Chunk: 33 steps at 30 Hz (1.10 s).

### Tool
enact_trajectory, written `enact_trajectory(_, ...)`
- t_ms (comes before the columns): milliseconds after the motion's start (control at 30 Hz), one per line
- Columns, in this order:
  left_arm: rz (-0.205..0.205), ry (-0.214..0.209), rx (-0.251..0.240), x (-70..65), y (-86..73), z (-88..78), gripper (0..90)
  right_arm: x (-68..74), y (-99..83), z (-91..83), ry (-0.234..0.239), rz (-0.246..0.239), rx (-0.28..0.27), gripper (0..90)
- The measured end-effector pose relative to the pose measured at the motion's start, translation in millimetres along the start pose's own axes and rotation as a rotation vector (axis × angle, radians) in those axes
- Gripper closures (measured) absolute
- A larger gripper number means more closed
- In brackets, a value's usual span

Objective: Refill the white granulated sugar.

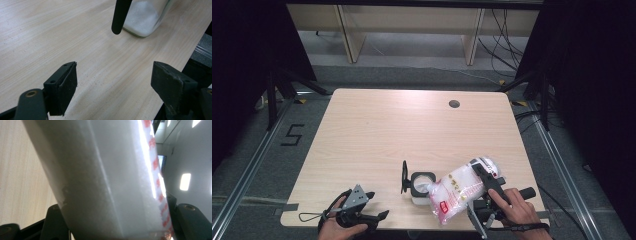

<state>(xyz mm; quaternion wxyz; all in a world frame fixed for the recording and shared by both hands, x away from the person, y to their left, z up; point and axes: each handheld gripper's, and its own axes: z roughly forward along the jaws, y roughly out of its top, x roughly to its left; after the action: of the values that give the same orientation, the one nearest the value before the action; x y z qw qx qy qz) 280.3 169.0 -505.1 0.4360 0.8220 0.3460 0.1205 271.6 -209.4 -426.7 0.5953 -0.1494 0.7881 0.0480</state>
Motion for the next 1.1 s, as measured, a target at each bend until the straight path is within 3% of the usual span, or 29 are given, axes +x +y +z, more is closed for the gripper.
enact_trajectory(33, 0.004, 0.002, 0.017, 1.1, -0.5, -0.4, 20.5, -1.1, -0.4, 0.3, 0.004, -0.010, -0.001, 41.1)
enact_trajectory(67, 0.007, -0.002, 0.017, 0.9, -0.7, -0.6, 20.5, 0.6, -1.9, 0.7, 0.005, 0.016, 0.004, 41.1)
enact_trajectory(167, 0.012, 0.002, 0.020, 1.4, -0.3, -0.8, 20.5, -0.5, -4.2, 1.3, 0.000, 0.003, 0.006, 41.2)
enact_trajectory(267, 0.004, -0.001, 0.017, 0.9, -0.6, -0.6, 20.5, 2.2, -4.8, 1.0, 0.005, 0.036, 0.018, 41.2)
enact_trajectory(300, 0.007, -0.001, 0.017, 1.0, -0.6, -0.7, 20.5, -0.2, -4.6, 1.6, 0.002, 0.008, 0.004, 41.2)
enact_trajectory(367, 0.011, 0.002, 0.019, 1.3, -0.4, -0.8, 20.5, -0.6, -4.5, 0.9, -0.007, -0.001, 0.010, 41.2)
enact_trajectory(500, -0.002, 0.001, 0.010, 0.5, -0.6, -0.1, 20.5, 4.7, -8.1, 1.2, 0.007, 0.074, 0.034, 41.2)
enact_trajectory(533, -0.005, -0.004, 0.006, 0.1, -0.7, -0.1, 20.5, -0.5, -8.1, 1.5, 0.009, 0.005, 0.027, 41.2)
enact_trajectory(567, 0.009, 0.002, 0.019, 1.3, -0.5, -0.7, 20.5, 3.2, -9.3, 0.9, 0.008, 0.057, 0.045, 41.2)
enact_trajectory(600, 0.008, -0.001, 0.017, 1.1, -0.5, -0.7, 20.5, 3.7, -10.6, 3.1, -0.006, 0.058, 0.016, 41.2)
enact_trajectory(667, 0.011, 0.002, 0.020, 1.3, -0.5, -0.5, 20.5, -0.9, -9.8, 1.3, 0.000, 0.003, 0.033, 41.2)
enact_trajectory(733, -0.004, -0.009, 0.005, -0.2, -0.7, 0.1, 20.5, 1.5, -10.1, 2.2, 0.007, 0.038, 0.022, 41.2)
enact_trajectory(800, 0.027, -0.008, 0.013, 1.7, -0.1, -0.7, 20.5, -1.3, -8.5, 0.5, -0.007, 0.005, 0.027, 41.2)
enact_trajectory(867, 0.027, -0.003, 0.016, 2.0, -0.1, -0.8, 20.5, 0.7, -7.5, 1.4, 0.001, 0.031, 0.013, 41.2)
enact_trajectory(900, 0.028, -0.004, 0.016, 2.1, -0.1, -0.9, 20.5, -1.5, -6.3, 0.8, 0.000, 0.005, 0.011, 41.2)
enact_trajectory(1033, 0.028, -0.003, 0.016, 2.1, -0.1, -0.9, 20.5, 1.1, -3.3, 0.3, 0.024, 0.037, 0.015, 41.2)
enact_trajectory(1067, 0.028, -0.004, 0.016, 2.0, -0.1, -0.8, 20.5, 1.6, -2.8, 0.1, 0.009, 0.035, 0.011, 41.2)
enact_trajectory(1100, 0.038, -0.001, 0.024, 2.7, 0.0, -1.3, 20.5, -0.6, -1.9, 0.6, 0.001, 0.003, -0.001, 41.2)
